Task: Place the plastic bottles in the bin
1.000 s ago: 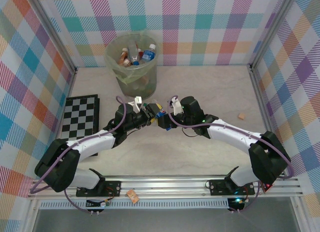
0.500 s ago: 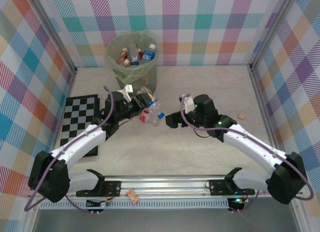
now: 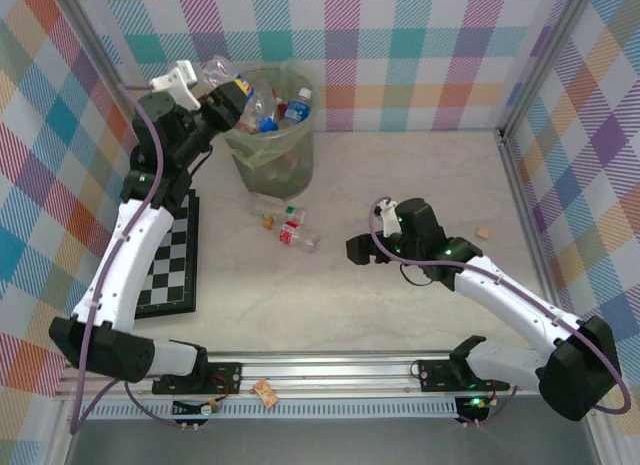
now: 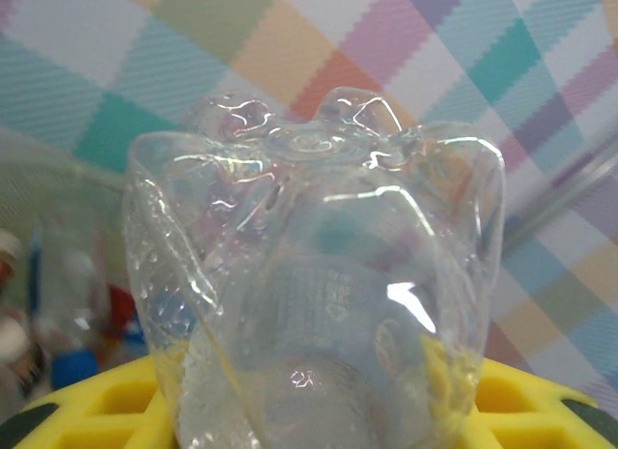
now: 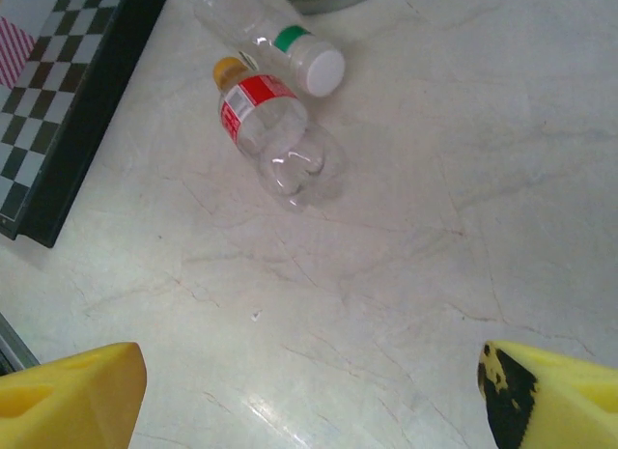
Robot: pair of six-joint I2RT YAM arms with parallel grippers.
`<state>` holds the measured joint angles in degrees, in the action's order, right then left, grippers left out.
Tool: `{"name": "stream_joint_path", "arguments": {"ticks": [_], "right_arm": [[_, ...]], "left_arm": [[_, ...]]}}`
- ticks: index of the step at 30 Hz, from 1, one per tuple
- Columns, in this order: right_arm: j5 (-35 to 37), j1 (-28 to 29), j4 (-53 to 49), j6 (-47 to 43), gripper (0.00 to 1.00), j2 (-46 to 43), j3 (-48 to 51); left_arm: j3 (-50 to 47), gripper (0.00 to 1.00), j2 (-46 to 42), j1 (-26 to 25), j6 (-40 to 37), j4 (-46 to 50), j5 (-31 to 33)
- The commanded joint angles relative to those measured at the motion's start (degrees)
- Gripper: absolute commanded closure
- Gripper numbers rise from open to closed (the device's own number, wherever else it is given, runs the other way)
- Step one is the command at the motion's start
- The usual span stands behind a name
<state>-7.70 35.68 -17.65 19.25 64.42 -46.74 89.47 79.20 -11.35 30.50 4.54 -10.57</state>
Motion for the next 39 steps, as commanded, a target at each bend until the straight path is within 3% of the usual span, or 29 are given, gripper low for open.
{"name": "stream_joint_path", "arguments": {"ticks": [1,10,15,20,27,39], "right_arm": [[0.2,0.1,-1.2,1.5,0.11,-1.1,1.5],[2.1,0.0,-4.0,2.4,0.11,-4.9,4.7],[2.9,0.0,-4.9,2.6,0.12,-5.4,5.6],[3.2,0.0,-5.1,3.1,0.12,-5.6,6.3],[4.0,0.0,-5.6,3.4,0.11,-6.5,7.5],[3.5,0.0,-4.7,3.4,0.12,-5.1,7.5]], "left_arm": [[4.5,0.69,6.7,1.7,-7.2,-0.4,7.7],[24.3,0.72,24.8,2.5,-16.6,5.7,9.9],[31.1,0.72,32.8,2.3,-15.3,5.6,4.3],[35.1,0.72,38.5,1.4,-15.4,5.2,3.5],[46.4,0.71,47.8,-1.0,-23.8,17.5,4.4],[52.6,0.73,53.2,-1.7,-29.2,35.1,2.8]]}}
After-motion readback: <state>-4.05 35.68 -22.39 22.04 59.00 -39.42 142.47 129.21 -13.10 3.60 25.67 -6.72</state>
